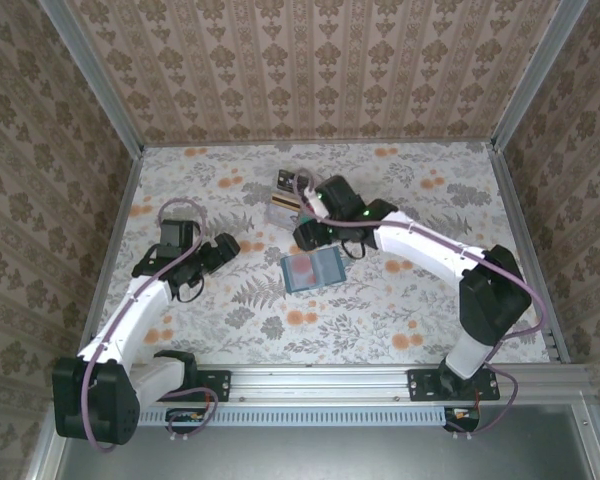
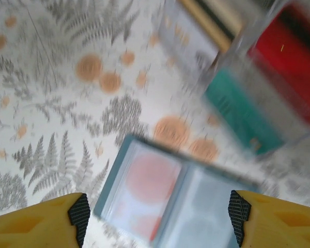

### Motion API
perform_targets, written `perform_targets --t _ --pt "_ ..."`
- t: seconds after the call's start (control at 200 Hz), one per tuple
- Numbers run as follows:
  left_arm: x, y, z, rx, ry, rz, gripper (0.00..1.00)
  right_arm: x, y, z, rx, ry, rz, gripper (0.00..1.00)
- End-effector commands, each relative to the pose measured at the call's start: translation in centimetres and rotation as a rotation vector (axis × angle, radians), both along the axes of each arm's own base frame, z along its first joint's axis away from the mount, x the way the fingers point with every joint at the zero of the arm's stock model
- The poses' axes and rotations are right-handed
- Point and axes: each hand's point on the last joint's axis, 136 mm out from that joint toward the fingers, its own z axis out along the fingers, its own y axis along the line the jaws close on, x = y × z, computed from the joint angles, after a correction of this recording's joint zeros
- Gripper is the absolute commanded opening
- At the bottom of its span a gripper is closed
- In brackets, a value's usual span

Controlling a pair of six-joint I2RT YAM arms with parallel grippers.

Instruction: Take the credit cards out of the card holder

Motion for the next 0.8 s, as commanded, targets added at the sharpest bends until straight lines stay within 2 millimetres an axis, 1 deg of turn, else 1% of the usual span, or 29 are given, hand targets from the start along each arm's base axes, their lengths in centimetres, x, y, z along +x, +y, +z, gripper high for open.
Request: perform_targets --t 0.0,0.06,0.12,0.255,0.3,0.395,0.63,0.755,0.795 --pt "0.1 -0.4 0.3 -0.007 -0.03 -0.028 1.0 -2.3 -1.0 -2.6 -0.011 0.093 -0.124 0.79" --pt "0.1 -0.4 0.2 -0.008 -0.029 -0.03 1.0 -3.0 -0.7 -3.9 -0.008 0.13 -0.139 0.8" --pt "0.1 -0.5 0.2 -0.009 -0.028 -0.033 1.0 -3.5 -0.8 -5.3 -0.042 0.16 -0.16 0.8" --pt "0.1 -0.6 0.1 -0.013 -0.021 -0.034 1.0 -4.0 -0.7 -7.9 -0.091 0.215 -0.17 0.79" --pt "0.0 -0.7 0.1 -0.015 -0.018 -0.037 1.0 -3.9 -1.2 -8.8 -0.127 0.227 -0.186 0.78" --pt "0.0 -1.0 -0.1 -0.02 -0.009 -0.047 1.0 -3.9 -1.6 -9.8 -0.162 0.237 -0.198 0.77" --pt "0.2 -2.4 -0.4 -0.043 0.003 -0.075 1.0 -3.9 -2.0 -12.1 -0.217 0.274 -0.211 0.74" --pt "0.2 -3.3 -0.5 -0.056 0.012 -0.095 1.0 -4.1 -2.5 -13.2 -0.239 0.289 -0.225 0.71" --pt "0.2 -3.7 -0.6 -0.059 0.016 -0.103 1.0 -4.1 -2.7 -13.5 -0.245 0.294 -0.233 0.69"
